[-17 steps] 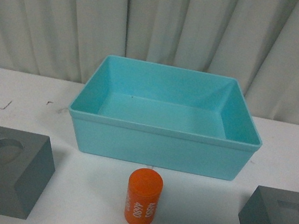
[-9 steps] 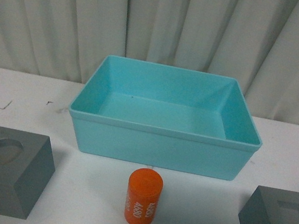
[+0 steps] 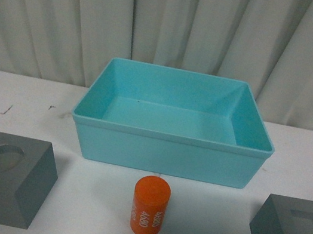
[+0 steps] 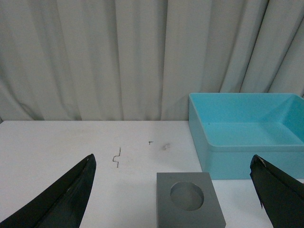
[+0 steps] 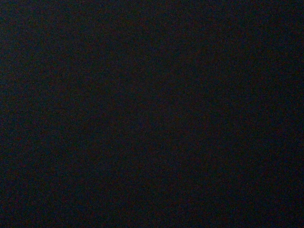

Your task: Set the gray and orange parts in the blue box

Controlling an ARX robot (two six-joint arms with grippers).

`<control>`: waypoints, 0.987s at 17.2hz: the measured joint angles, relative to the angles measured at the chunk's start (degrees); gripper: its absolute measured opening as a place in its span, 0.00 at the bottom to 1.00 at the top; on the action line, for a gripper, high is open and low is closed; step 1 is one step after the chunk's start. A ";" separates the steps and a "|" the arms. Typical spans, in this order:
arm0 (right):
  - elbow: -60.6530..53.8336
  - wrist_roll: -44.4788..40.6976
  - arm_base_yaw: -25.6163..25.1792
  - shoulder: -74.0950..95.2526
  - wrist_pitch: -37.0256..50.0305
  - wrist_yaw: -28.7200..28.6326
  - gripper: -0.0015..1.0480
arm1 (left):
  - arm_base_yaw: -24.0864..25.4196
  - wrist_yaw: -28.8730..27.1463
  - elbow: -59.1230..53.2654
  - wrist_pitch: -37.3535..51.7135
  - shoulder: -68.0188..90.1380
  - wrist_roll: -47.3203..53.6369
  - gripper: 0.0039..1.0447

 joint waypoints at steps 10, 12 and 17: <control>0.00 0.00 0.00 0.00 0.00 0.00 0.02 | 0.00 0.00 0.00 0.00 0.00 0.00 0.94; 0.00 0.00 0.00 0.00 0.00 0.00 0.02 | 0.00 0.00 0.00 0.00 0.00 0.00 0.94; 0.00 0.00 0.00 0.00 0.00 0.00 0.02 | 0.00 0.00 0.00 0.02 0.00 0.02 0.94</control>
